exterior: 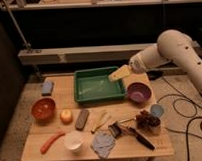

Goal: Wipe tray with sponge

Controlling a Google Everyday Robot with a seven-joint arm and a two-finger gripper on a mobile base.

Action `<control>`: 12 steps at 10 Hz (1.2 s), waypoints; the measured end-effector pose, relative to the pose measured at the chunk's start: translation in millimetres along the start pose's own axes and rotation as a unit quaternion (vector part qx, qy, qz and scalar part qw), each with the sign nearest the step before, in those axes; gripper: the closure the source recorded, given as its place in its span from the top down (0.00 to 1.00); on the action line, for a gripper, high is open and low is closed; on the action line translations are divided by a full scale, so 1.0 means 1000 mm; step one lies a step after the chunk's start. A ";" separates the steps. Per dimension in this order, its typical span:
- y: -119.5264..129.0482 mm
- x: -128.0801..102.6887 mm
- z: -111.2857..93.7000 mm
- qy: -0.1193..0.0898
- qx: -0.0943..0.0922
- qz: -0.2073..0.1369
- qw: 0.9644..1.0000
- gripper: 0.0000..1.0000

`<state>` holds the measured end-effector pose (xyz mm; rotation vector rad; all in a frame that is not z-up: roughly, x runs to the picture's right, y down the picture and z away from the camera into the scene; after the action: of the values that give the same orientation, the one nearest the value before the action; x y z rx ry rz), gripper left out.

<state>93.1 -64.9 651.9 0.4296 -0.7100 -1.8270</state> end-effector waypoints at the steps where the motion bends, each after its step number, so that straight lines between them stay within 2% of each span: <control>1: -0.007 0.020 0.007 0.004 0.004 -0.010 1.000 0.80; 2: -0.020 0.050 0.021 0.008 0.009 -0.024 1.000 0.80; 3: -0.030 0.067 0.030 0.009 0.010 -0.033 0.999 0.80; 6: -0.081 0.131 0.072 0.004 0.008 -0.080 0.997 0.80; 8: -0.106 0.157 0.097 0.000 0.001 -0.099 0.995 0.80; 9: -0.123 0.173 0.116 -0.004 -0.004 -0.111 0.994 0.80; 12: -0.164 0.204 0.165 -0.026 -0.012 -0.138 0.990 0.80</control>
<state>-195.9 -172.2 678.6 0.4854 -0.6901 -2.1110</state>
